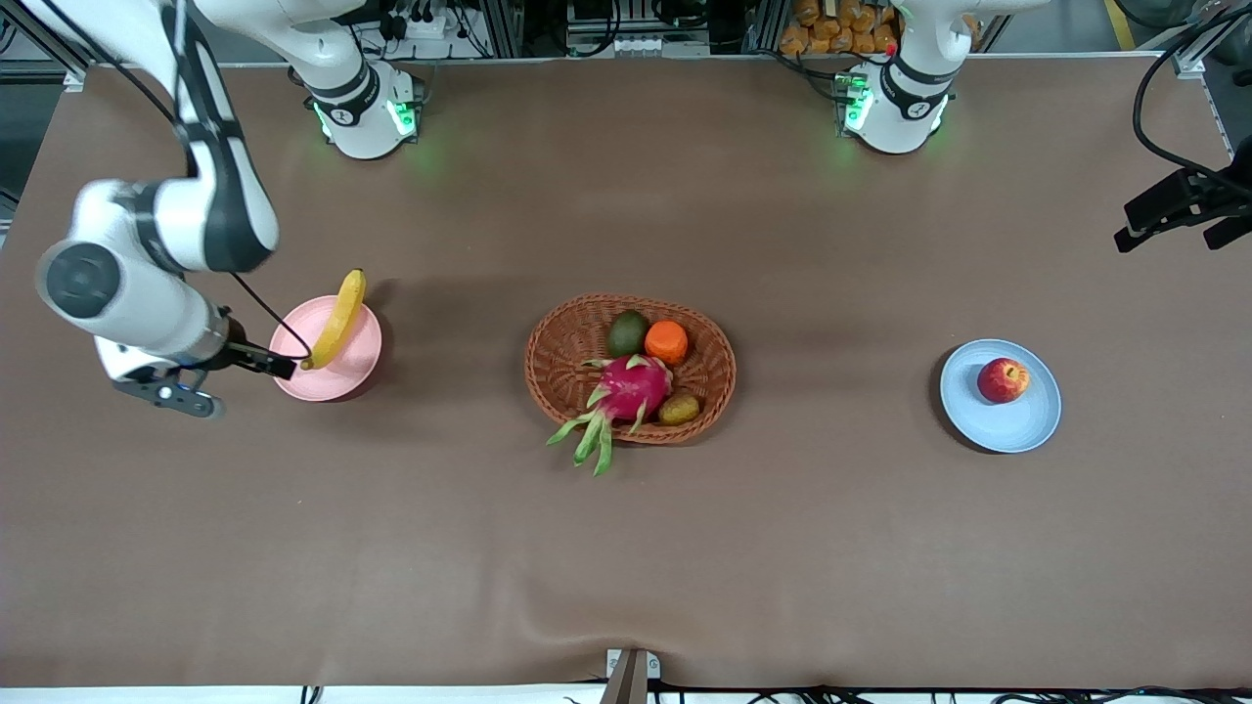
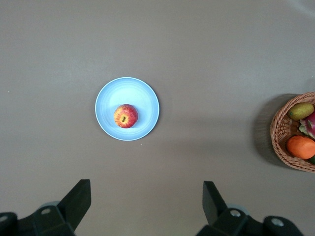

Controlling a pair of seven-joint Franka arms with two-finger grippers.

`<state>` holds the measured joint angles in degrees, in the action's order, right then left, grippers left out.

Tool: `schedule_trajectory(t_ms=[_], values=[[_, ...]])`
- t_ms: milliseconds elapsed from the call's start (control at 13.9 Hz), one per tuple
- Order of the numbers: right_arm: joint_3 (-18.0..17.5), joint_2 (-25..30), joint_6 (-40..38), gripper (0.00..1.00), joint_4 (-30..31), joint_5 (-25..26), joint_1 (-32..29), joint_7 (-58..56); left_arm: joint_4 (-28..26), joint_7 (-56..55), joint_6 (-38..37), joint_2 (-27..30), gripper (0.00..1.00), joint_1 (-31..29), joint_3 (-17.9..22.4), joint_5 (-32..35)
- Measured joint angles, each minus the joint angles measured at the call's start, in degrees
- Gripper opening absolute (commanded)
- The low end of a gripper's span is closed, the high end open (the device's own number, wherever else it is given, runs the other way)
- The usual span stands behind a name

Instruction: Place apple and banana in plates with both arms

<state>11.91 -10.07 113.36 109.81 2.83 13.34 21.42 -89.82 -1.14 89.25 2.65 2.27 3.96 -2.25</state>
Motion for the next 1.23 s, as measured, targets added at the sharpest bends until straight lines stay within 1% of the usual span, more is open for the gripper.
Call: schedule_trajectory(t_ms=[144,216,360,432,793,937,1225], values=[[-0.51,1.55,-10.26,1.0,-8.4,-2.98,0.73,0.0,0.01,0.0,-0.03,0.0,1.0,0.27,-0.07,0.0],[-0.82,1.86,-14.01,1.0,-12.42,-3.84,0.89,0.0,0.01,0.0,-0.04,0.0,1.0,0.46,-0.08,0.0],[-1.18,1.99,-19.04,1.0,-19.0,-4.32,1.17,-0.04,0.02,0.0,-0.05,0.0,1.0,0.6,-0.27,0.0],[-1.27,1.99,-20.37,1.0,-21.14,-4.38,1.39,-0.47,0.03,0.0,-0.07,0.0,1.0,0.6,-0.38,0.0],[-1.6,1.79,-21.1,1.0,-25.25,-4.44,2.17,-5.59,0.03,0.0,-0.18,0.0,1.0,0.53,-0.43,0.16],[-1.61,1.73,-21.39,1.0,-27.8,-4.44,2.87,-6.3,0.04,0.0,-0.19,0.0,1.0,0.54,-0.58,0.36],[-1.55,1.73,-24.19,1.0,-31.26,-4.44,3.28,-7.74,0.05,0.0,-0.21,0.0,1.0,0.55,-0.75,0.37]])
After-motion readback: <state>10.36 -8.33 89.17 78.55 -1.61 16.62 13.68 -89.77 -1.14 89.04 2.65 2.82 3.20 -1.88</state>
